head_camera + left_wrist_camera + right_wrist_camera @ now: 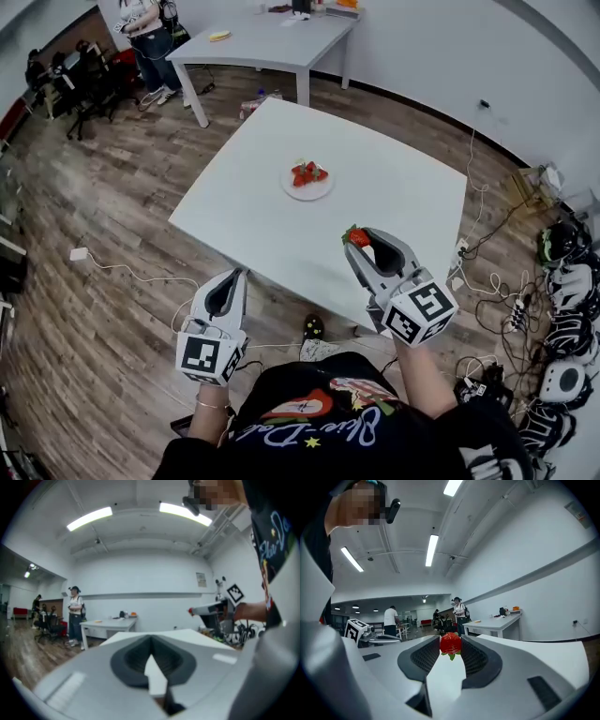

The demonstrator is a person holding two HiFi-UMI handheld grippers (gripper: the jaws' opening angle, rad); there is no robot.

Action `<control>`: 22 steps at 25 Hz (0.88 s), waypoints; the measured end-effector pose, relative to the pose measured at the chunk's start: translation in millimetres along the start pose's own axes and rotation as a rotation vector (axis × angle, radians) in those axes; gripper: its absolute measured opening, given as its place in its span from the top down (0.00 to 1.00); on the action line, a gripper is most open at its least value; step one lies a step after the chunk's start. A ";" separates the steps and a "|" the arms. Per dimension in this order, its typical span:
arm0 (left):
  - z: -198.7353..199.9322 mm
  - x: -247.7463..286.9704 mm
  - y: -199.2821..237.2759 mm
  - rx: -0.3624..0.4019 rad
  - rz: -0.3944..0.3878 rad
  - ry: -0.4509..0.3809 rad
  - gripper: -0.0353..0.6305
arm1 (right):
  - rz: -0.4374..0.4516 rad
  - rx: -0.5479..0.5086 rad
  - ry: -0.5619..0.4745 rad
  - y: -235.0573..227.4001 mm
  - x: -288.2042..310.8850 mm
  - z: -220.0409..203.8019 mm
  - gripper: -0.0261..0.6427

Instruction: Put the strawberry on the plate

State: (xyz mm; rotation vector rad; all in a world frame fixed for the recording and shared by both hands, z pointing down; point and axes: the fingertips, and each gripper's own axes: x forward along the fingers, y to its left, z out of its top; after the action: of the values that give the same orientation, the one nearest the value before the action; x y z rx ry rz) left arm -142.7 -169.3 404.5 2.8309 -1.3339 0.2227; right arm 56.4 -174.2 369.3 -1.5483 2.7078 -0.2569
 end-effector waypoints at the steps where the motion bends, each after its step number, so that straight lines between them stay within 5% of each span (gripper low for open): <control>1: 3.6 19.0 8.2 0.009 -0.005 -0.002 0.95 | 0.008 -0.014 0.012 -11.0 14.5 3.2 0.74; 5: 9.1 78.9 23.5 0.069 -0.052 0.027 0.95 | 0.039 -0.084 0.102 -42.2 68.9 0.6 0.74; 9: -3.3 110.7 43.4 -0.054 -0.098 0.038 0.95 | 0.034 -0.140 0.244 -70.5 124.5 -32.2 0.74; 15: -22.8 147.9 66.7 0.075 -0.162 0.158 0.95 | -0.009 -0.131 0.453 -115.8 188.9 -89.8 0.74; 22: -35.9 168.0 96.0 0.005 -0.211 0.167 0.95 | -0.033 -0.133 0.671 -136.4 231.9 -153.4 0.74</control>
State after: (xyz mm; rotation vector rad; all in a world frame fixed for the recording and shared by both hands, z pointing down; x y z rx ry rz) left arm -115.4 -357.1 456.4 2.8540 -0.9979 0.4481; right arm 40.7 -419.8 557.3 -1.8028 3.2378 -0.7312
